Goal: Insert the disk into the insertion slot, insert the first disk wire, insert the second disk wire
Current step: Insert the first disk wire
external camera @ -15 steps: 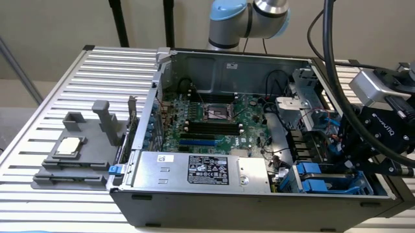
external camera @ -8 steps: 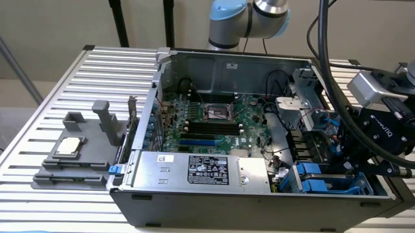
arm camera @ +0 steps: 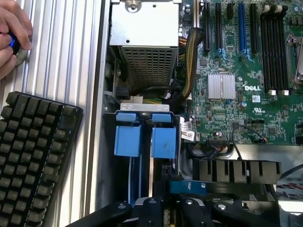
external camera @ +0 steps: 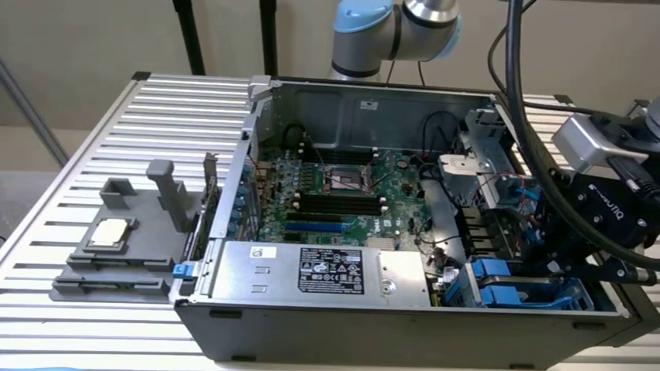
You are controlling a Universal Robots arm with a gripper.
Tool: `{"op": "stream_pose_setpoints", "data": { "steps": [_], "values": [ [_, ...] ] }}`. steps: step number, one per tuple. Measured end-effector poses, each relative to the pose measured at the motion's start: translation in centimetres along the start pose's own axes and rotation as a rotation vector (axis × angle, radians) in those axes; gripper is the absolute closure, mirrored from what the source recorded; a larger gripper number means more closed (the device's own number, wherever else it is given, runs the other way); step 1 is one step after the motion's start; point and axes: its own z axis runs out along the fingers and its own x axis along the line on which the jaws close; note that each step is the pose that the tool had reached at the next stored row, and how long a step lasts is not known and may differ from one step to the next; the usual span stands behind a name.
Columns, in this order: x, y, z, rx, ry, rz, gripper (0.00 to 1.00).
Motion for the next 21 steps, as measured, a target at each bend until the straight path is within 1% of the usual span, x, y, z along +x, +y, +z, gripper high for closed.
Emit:
{"op": "stream_pose_setpoints", "data": {
  "steps": [1,3,6,10,12,16,17,21],
  "values": [
    [0.0,0.02,-0.14,0.0,0.0002,0.0,0.75],
    [0.0,0.11,-0.73,0.0,0.0001,0.0,0.75],
    [0.0,0.31,-1.9,0.0,0.0005,0.0,0.75],
    [0.0,1.23,-2.47,0.0001,0.0006,0.0,0.75],
    [0.0,1.92,-2.51,0.0,0.0001,0.0,0.75],
    [0.0,3.59,-2.32,0.0001,0.0003,0.0,0.75],
    [0.0,3.85,-2.28,0.0001,0.0003,0.0,0.75],
    [0.0,3.94,-2.27,0.0001,0.0004,0.0,0.75]
  ]
}}
